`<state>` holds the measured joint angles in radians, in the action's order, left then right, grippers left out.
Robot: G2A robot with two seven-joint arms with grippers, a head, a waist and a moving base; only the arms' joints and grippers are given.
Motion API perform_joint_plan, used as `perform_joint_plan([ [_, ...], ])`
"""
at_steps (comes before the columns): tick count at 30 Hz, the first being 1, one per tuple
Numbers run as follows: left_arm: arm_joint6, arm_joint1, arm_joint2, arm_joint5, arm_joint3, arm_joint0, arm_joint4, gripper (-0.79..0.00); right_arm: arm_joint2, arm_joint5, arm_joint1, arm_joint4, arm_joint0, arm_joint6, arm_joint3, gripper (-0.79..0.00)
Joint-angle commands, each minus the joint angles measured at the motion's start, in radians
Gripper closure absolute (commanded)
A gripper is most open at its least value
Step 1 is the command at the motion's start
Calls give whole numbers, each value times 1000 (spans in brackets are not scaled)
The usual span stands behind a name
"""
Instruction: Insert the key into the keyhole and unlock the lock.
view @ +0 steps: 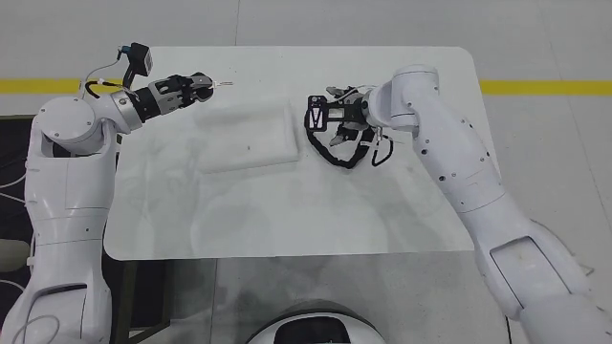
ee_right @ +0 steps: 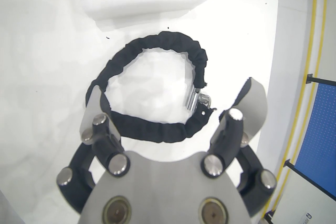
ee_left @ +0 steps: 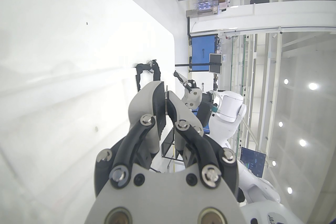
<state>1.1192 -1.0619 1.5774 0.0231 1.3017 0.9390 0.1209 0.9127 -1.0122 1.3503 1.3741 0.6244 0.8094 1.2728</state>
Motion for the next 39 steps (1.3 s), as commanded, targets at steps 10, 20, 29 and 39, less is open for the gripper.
perform_joint_plan([
  [10,0,0,0,0,0,0,0,0,4,0,0,0,3,-2,3,-785],
  [20,0,0,0,0,0,0,0,0,80,0,-29,-177,150,-81,65,-785],
  [29,0,0,0,0,0,0,0,0,-51,200,-139,-445,211,199,253,-730],
  [39,0,0,0,0,0,0,0,0,-222,311,-249,-454,113,309,282,-388],
])
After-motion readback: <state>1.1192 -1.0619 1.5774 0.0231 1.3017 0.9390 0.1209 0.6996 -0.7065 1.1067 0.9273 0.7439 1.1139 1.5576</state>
